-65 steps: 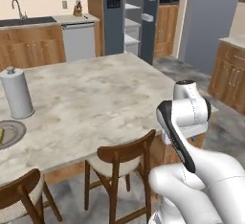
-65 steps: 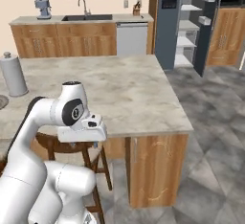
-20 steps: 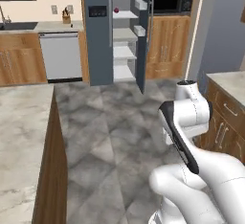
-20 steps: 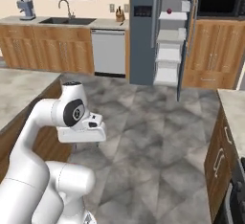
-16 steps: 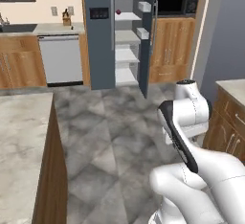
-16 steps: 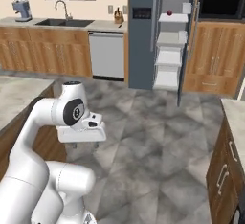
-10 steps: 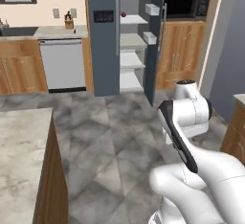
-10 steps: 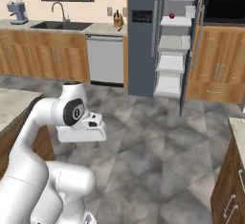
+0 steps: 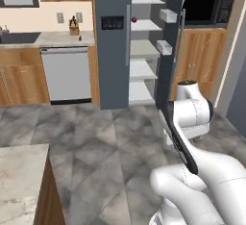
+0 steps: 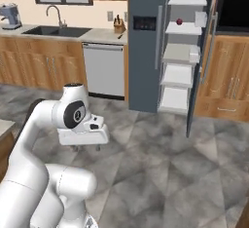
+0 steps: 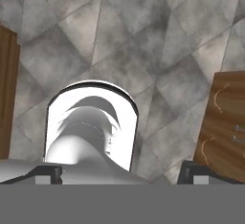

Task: Retrieve the butter from the fridge and place it on a plate on the dining table. Then retrieve the butter knife by the fridge and place it near the plate.

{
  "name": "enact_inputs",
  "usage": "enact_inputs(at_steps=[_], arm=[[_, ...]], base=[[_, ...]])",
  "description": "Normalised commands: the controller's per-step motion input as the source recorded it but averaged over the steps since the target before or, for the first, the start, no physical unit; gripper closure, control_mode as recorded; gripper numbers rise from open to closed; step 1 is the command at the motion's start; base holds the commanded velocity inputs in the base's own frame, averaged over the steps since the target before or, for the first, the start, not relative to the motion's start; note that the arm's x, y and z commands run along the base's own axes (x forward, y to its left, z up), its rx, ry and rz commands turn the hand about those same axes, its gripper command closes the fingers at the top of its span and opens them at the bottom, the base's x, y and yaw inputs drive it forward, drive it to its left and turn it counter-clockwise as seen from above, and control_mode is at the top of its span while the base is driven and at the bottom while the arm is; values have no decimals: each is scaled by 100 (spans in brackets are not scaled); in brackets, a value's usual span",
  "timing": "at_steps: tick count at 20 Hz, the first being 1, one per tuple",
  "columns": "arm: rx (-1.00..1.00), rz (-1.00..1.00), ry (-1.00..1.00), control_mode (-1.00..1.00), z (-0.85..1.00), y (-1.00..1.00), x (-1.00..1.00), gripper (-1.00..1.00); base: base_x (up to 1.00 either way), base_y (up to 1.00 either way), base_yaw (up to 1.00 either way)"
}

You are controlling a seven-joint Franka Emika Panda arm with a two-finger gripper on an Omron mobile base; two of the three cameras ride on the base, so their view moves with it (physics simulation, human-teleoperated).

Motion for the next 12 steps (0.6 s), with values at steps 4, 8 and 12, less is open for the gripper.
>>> enact_inputs(at_steps=[4, 8, 12], arm=[[0, 0, 0, 100, 0, 0, 0, -100], [0, 0, 0, 100, 0, 0, 0, -100], [0, 0, 0, 100, 0, 0, 0, -100]], base=[[100, -2, 22], [100, -2, 6], [100, 0, 7]])
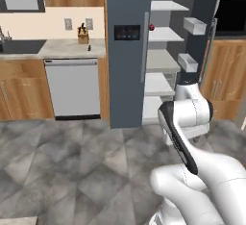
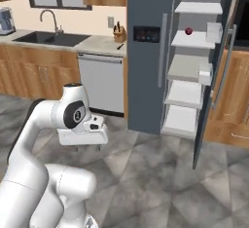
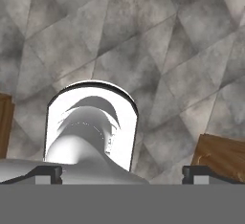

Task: Retrieve the butter from the fridge and place it on a plate on the dining table. Then retrieve the butter knife by the fridge and place it near the plate.

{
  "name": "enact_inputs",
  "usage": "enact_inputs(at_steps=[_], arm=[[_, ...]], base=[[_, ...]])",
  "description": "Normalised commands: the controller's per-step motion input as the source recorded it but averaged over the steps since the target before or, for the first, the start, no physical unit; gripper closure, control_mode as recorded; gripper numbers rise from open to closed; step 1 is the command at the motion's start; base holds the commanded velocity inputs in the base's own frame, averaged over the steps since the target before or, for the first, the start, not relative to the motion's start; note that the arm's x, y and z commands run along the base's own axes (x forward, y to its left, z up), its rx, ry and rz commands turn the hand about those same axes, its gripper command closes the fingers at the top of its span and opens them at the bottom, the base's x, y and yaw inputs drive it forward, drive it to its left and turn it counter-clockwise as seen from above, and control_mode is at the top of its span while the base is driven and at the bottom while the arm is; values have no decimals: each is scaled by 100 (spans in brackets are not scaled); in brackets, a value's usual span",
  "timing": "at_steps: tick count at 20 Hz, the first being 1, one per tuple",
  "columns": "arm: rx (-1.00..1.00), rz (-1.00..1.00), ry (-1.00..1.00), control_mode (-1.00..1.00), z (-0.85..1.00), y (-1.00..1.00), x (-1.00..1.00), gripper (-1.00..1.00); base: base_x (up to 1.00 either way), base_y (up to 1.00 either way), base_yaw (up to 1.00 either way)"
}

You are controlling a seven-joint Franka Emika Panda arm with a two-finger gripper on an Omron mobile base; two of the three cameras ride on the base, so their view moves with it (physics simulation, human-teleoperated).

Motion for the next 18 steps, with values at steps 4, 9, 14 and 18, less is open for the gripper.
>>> enact_inputs(at_steps=[4, 9, 14, 18], arm=[[0, 0, 0, 100, 0, 0, 0, -100], [0, 0, 0, 100, 0, 0, 0, -100], [0, 0, 0, 100, 0, 0, 0, -100], [0, 0, 0, 100, 0, 0, 0, -100]], base=[[100, 15, 5], [100, 19, 27], [100, 31, 29], [100, 73, 15]])
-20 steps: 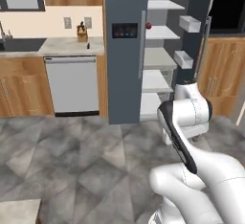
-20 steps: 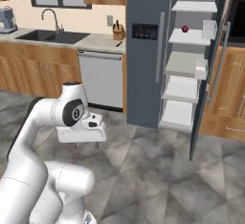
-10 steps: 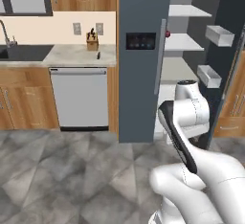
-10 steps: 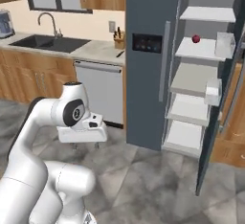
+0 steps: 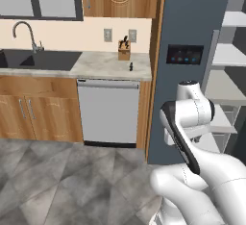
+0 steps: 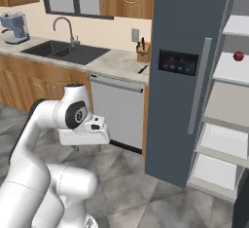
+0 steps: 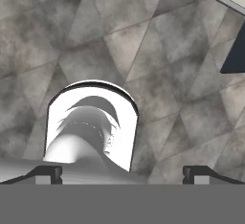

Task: Retrieve the butter from the fridge and place it on a plate on the dining table. Then retrieve the butter knife by the fridge and place it near the plate.

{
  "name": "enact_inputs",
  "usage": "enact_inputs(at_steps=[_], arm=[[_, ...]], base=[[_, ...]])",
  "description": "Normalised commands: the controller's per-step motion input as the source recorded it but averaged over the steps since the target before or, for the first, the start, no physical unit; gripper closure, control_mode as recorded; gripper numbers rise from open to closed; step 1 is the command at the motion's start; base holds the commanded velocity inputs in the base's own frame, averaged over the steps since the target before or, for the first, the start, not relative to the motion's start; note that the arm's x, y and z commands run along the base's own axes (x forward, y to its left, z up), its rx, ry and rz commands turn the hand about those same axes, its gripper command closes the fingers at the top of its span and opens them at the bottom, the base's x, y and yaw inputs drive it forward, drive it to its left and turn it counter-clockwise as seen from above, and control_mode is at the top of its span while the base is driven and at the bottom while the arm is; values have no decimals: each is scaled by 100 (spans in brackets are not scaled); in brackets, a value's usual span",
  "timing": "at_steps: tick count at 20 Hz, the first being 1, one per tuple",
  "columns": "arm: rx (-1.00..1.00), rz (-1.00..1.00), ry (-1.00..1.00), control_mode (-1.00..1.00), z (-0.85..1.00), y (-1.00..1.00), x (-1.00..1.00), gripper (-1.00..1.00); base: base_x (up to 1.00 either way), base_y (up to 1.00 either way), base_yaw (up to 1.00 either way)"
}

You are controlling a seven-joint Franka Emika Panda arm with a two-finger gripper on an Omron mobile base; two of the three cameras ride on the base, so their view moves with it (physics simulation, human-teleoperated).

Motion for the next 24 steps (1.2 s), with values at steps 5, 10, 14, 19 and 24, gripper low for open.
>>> enact_inputs(at_steps=[5, 10, 14, 19, 24], arm=[[0, 0, 0, 100, 0, 0, 0, -100], [0, 0, 0, 100, 0, 0, 0, -100], [0, 0, 0, 100, 0, 0, 0, -100], [0, 0, 0, 100, 0, 0, 0, -100], [0, 0, 0, 100, 0, 0, 0, -100]], base=[[100, 95, -2], [79, 85, -16], [100, 71, -61], [79, 42, -79], [82, 77, -70]])
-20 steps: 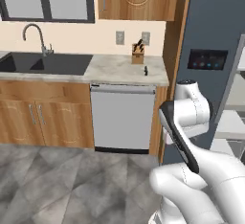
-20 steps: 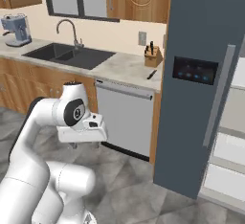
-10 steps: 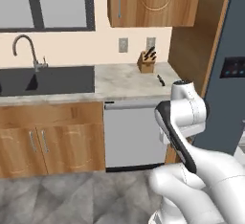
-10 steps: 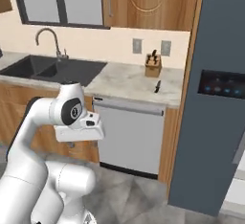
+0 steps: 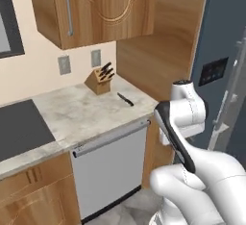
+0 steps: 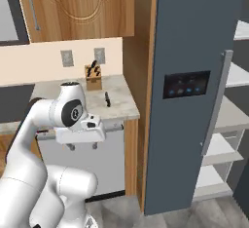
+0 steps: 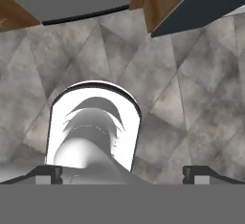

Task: Retrieve the butter from the fridge and place it on a plate on the dining table. Then retrieve the butter knife by the fridge and place it near the plate.

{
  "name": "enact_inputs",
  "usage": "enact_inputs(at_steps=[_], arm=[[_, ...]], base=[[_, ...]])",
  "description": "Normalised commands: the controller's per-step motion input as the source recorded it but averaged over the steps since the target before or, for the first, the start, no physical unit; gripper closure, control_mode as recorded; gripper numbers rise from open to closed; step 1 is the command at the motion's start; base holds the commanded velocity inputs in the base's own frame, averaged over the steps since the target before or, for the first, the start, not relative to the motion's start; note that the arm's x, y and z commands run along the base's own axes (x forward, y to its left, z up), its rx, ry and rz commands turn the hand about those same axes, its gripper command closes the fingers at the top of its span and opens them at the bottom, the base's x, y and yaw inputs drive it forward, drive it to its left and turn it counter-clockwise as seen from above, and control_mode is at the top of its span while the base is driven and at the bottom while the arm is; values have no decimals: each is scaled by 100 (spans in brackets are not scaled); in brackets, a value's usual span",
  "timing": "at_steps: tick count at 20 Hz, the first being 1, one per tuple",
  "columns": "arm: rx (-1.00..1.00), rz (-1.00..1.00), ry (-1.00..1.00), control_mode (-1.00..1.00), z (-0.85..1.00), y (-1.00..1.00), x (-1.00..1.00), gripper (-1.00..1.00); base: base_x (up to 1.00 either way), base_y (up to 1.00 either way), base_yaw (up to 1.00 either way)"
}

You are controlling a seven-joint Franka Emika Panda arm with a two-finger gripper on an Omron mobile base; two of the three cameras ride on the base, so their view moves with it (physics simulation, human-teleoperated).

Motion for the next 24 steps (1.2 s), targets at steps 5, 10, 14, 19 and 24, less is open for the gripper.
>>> enact_inputs(at_steps=[5, 10, 14, 19, 24], arm=[[0, 0, 0, 100, 0, 0, 0, -100], [0, 0, 0, 100, 0, 0, 0, -100], [0, 0, 0, 100, 0, 0, 0, -100], [0, 0, 0, 100, 0, 0, 0, -100], [0, -3, 0, -100, -3, 16, 31, -100]], base=[[63, 40, -13], [51, 1, 0], [73, -28, 0], [74, -45, 0], [40, -4, 0]])
